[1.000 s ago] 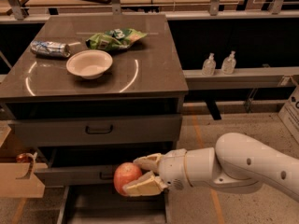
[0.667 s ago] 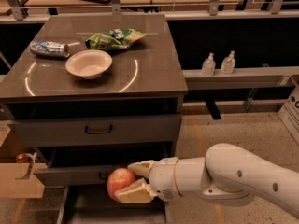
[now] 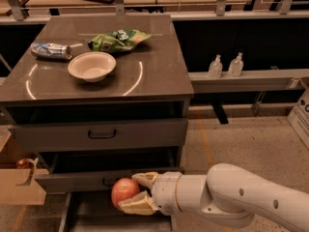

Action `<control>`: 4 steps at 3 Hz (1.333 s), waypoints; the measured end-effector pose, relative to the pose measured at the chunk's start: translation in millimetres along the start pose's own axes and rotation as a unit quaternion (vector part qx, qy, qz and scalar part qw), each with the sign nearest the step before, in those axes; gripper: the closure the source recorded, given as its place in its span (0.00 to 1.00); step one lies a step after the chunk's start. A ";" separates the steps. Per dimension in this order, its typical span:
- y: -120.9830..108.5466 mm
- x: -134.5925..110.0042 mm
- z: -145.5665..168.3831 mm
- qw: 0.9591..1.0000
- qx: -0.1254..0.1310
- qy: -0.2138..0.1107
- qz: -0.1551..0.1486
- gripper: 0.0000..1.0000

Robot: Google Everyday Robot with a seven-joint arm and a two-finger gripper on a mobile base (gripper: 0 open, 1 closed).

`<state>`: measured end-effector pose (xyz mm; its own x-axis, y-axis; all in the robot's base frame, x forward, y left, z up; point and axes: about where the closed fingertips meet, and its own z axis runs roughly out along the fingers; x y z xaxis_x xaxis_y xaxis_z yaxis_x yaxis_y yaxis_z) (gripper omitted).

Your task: Place apple into bottom drawer

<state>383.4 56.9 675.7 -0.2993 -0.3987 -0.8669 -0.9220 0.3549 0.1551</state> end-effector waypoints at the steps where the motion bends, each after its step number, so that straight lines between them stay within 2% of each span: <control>1: -0.4 37.7 26.6 1.000 -0.018 -0.013 -0.002 1.00; 2: 5.5 72.0 52.2 0.999 -0.030 -0.010 -0.009 1.00; 3: 9.1 114.1 81.6 1.000 -0.014 -0.004 -0.007 1.00; 4: -35.6 147.4 113.7 1.000 0.007 0.010 -0.004 1.00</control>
Offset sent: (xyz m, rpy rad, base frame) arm -0.0229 0.0263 -0.1379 0.0183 -0.0026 0.0774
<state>400.0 81.6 488.5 -0.2960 -0.4184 -0.8587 -0.9210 0.3633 0.1404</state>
